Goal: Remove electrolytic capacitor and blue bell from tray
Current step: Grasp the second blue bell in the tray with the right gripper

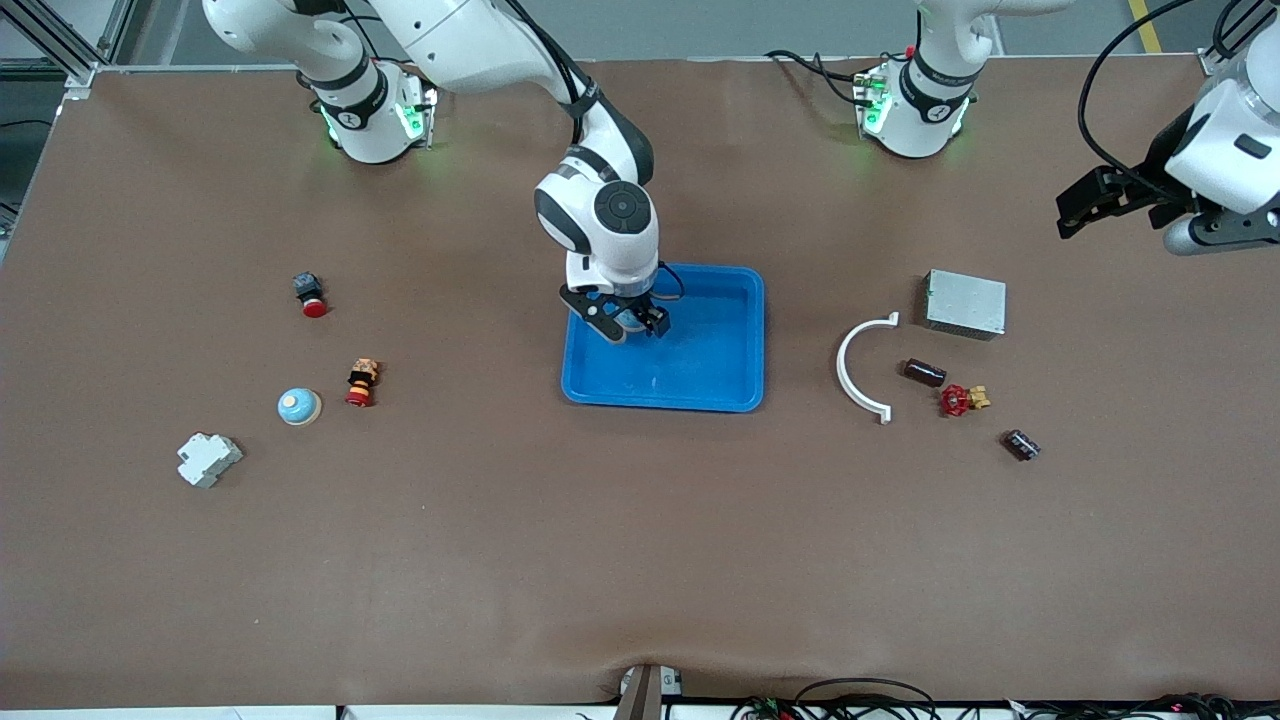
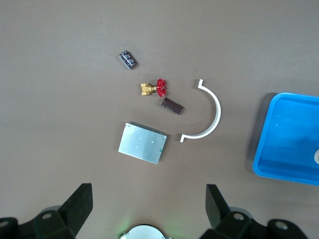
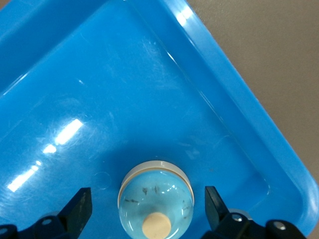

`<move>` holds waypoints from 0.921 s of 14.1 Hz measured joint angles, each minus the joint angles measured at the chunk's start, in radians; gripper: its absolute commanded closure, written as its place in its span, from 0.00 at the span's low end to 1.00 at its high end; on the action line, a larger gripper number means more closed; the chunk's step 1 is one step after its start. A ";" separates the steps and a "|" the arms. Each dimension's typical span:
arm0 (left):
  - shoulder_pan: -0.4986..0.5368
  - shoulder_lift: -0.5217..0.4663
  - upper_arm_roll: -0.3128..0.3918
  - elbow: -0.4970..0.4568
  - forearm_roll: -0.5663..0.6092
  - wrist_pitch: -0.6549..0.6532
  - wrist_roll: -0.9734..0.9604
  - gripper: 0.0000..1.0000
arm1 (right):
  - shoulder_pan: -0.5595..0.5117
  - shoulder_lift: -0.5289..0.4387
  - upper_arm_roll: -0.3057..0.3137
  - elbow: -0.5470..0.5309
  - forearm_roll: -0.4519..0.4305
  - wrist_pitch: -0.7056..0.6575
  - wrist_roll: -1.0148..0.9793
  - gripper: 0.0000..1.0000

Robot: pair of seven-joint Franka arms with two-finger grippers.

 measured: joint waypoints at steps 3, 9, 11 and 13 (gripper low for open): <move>0.000 -0.040 0.000 -0.050 0.000 0.028 0.000 0.00 | 0.000 0.000 0.000 0.000 -0.005 0.002 0.006 0.95; 0.000 -0.049 0.000 -0.055 0.000 0.045 0.000 0.00 | 0.003 0.001 0.000 0.000 -0.030 0.012 0.047 1.00; 0.000 -0.052 0.000 -0.054 0.000 0.046 0.000 0.00 | 0.004 0.001 0.000 0.000 -0.036 0.013 0.050 1.00; 0.000 -0.054 0.000 -0.054 0.000 0.046 0.000 0.00 | 0.004 0.001 0.000 0.001 -0.036 0.013 0.051 1.00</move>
